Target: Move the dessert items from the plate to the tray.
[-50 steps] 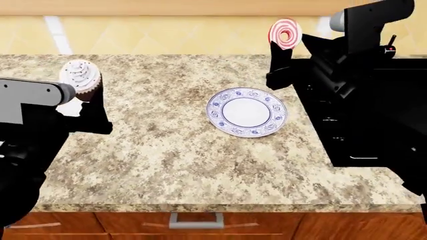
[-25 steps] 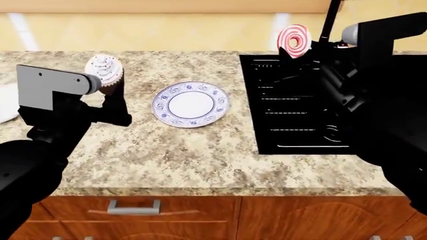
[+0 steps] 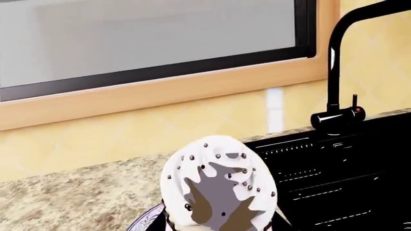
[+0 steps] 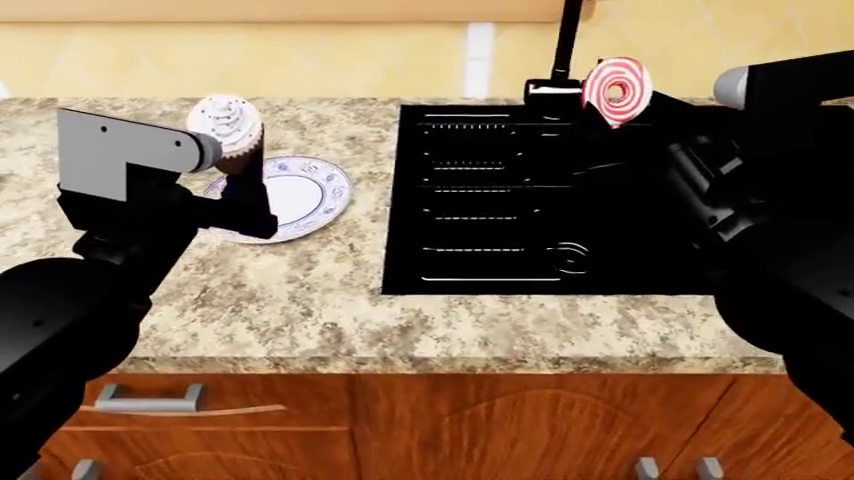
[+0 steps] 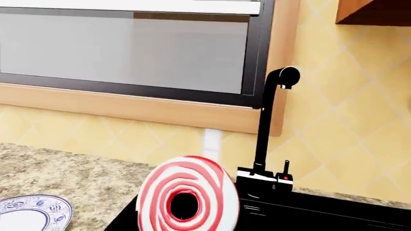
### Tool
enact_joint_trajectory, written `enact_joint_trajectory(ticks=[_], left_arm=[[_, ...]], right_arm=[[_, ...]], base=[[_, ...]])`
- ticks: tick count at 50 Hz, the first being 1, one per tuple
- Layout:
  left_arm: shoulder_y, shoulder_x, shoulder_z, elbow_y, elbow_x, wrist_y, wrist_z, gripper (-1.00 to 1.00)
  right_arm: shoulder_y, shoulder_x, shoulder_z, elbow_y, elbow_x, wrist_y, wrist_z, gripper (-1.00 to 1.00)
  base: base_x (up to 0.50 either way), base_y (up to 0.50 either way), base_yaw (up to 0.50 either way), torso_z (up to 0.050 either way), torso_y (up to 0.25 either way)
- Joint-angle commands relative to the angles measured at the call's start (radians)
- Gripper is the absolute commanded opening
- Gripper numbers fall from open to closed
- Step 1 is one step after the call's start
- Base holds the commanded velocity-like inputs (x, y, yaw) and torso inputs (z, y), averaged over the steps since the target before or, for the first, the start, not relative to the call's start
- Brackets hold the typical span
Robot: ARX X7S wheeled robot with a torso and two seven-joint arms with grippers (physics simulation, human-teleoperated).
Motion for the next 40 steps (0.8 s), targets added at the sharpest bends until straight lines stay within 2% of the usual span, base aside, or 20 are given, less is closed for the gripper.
enact_joint_trajectory(ticks=[1, 40], left_arm=[[-0.019, 0.003, 0.005, -0.006, -0.002, 0.006, -0.004, -1.0], [-0.066, 0.032, 0.021, -0.04, -0.004, 0.009, 0.01, -1.0]], right_arm=[[-0.013, 0.011, 0.007, 0.003, -0.026, -0.01, -0.009, -1.0], [-0.002, 0.044, 0.034, -0.043, 0.033, 0.019, 0.002, -1.0]], base=[[-0.06, -0.48, 0.0, 0.0, 0.0], [-0.05, -0.48, 0.0, 0.0, 0.0]])
